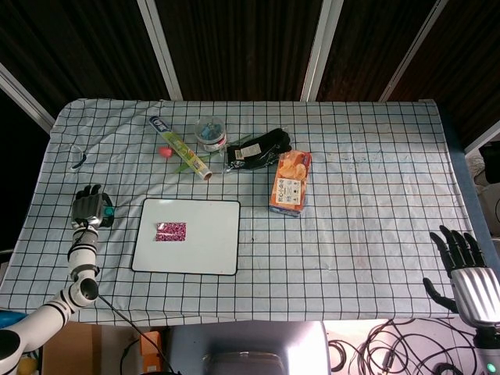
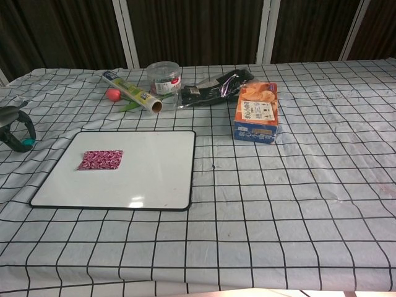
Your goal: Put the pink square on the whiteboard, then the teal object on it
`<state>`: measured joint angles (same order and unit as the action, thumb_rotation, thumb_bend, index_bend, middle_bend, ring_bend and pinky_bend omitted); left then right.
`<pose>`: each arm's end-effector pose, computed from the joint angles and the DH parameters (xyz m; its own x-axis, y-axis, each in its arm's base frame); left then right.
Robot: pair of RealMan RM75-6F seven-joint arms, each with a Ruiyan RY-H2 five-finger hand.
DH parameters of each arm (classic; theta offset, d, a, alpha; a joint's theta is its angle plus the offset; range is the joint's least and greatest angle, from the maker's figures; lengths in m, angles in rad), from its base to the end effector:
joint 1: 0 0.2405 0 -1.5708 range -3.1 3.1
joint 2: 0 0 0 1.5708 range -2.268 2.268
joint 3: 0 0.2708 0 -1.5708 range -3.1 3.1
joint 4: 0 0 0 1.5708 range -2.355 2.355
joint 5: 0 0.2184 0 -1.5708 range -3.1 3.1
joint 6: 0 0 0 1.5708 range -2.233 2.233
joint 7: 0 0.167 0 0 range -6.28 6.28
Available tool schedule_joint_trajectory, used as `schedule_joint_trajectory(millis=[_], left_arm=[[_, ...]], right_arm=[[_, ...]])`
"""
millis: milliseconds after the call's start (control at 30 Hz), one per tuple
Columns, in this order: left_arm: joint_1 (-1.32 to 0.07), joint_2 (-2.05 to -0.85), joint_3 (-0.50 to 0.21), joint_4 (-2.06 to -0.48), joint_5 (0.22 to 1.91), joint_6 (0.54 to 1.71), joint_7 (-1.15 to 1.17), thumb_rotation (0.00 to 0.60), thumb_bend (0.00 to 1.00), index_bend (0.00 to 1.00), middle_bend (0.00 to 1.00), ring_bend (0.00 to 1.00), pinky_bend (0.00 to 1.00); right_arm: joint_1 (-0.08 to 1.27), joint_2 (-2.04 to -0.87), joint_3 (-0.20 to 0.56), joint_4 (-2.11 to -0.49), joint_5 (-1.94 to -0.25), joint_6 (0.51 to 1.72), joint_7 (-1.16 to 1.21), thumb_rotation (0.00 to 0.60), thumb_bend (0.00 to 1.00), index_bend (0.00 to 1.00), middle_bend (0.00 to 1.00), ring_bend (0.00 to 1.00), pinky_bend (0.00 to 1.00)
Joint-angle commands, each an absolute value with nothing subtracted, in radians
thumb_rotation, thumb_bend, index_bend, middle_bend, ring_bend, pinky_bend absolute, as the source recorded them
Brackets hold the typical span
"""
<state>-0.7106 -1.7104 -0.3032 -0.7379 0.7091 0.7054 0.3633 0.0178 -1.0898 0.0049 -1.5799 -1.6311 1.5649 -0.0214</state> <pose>-0.3443 0.4527 0.0182 0.4260 0.3059 0.8514 0.8219 0.2624 -0.5055 -0.3274 -0.1736 0.1665 0.4737 0.0087 0.8806 -0.8778 -0.0760 0.4730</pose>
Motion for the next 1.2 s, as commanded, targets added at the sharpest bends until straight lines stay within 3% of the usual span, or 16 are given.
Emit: schedule_joint_trajectory(millis=[33,200,400,567,900,1200], left_arm=[[-0.704,-1.695,-0.305,-0.764,0.715,0.723,0.364,0.6,0.36,0.56,0.09,0.0,0.09],[-0.682,-1.633,-0.314,-0.905,0.757,0.812,0.349,0.6,0.36,0.56,0.1,0.0,0.09],[-0.646,-1.531,-0.304,-1.202,0.846,0.93,0.339,0.6,0.35,0.56,0.1,0.0,0.09],[-0.644,-1.492,-0.291,-1.378,0.896,0.954,0.328,0.6,0.35,0.55,0.1,0.0,0.09],[-0.718,-1.589,-0.298,-1.342,0.85,0.941,0.366,0.6,0.35,0.55,0.1,0.0,0.07],[-0.723,-1.609,-0.242,-1.354,0.847,0.96,0.421,0.6,0.35,0.54,0.1,0.0,0.07]], right_arm=[[0.018,-1.09,0.005,-1.58,-1.631,1.564,-0.022,0.6,0.26,0.0,0.0,0.0,0.0],[0.019,-1.091,0.004,-1.58,-1.632,1.563,-0.024,0.6,0.26,0.0,0.0,0.0,0.0],[0.023,-1.095,0.002,-1.584,-1.635,1.554,-0.038,0.6,0.25,0.0,0.0,0.0,0.0],[0.023,-1.094,0.002,-1.586,-1.636,1.556,-0.037,0.6,0.25,0.0,0.0,0.0,0.0],[0.014,-1.082,0.002,-1.581,-1.641,1.578,-0.003,0.6,0.26,0.0,0.0,0.0,0.0],[-0.002,-1.072,0.004,-1.566,-1.64,1.608,0.041,0.6,0.26,0.0,0.0,0.0,0.0]])
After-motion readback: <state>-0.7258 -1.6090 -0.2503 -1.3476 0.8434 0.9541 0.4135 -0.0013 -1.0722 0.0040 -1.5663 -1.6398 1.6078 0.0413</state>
